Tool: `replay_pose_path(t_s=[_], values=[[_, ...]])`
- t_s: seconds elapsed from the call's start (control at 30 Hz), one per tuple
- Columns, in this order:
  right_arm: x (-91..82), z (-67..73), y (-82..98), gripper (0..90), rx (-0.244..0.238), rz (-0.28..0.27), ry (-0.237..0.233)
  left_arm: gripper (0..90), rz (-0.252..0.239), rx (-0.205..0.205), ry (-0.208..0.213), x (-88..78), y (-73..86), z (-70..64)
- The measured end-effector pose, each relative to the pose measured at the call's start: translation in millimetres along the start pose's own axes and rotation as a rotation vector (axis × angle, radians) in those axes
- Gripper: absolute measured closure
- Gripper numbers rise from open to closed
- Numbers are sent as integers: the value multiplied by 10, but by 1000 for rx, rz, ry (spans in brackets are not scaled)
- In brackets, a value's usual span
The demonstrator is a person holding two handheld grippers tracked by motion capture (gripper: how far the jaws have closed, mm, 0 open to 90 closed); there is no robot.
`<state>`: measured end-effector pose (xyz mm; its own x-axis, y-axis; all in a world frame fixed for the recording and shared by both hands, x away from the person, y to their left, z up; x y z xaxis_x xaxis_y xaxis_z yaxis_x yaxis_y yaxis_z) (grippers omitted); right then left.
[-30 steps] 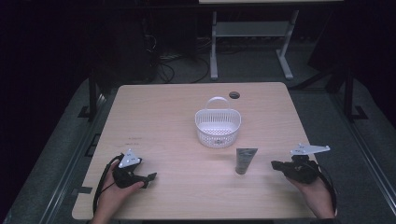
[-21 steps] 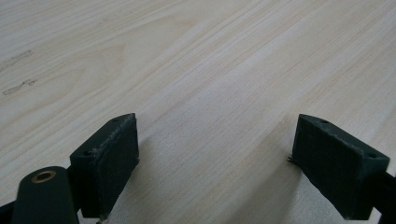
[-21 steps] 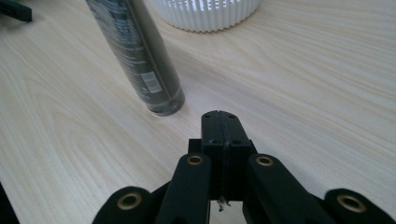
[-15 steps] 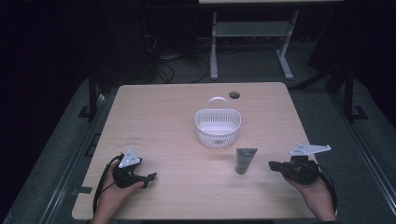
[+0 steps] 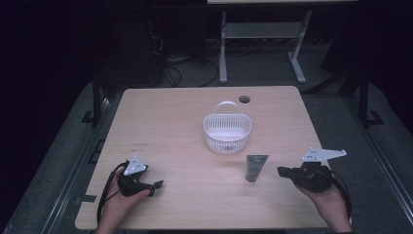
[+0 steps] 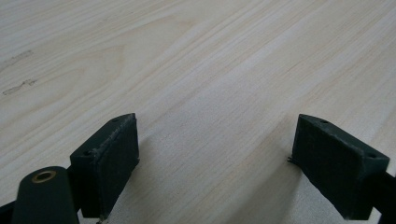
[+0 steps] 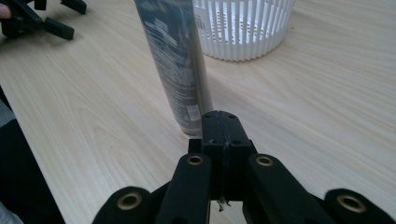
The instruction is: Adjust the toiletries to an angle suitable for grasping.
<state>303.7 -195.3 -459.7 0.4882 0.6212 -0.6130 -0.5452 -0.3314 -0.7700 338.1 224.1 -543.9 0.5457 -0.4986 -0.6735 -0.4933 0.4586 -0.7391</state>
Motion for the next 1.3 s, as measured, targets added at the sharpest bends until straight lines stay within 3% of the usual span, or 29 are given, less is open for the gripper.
replay_pose_path(t_s=[0.73,1.3], values=[[39,169,-360,897,-62,-22,-32,137,-2,-3,-1,1,-1,0],[129,156,-445,897,-68,-16,-35,137,-2,-3,-1,1,-2,0]])
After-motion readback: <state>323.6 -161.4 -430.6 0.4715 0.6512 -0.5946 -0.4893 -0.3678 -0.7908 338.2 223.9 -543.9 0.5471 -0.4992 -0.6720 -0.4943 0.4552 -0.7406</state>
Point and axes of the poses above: each handheld gripper's, and its own axes: x roughly forward along the jaws, y roughly out of its underside, z roughly to its left, the point moved 10 cm from there along x, roughly forward along the jaws, and after that the axes turned 1 degree about -z, right-handed, at the moved point
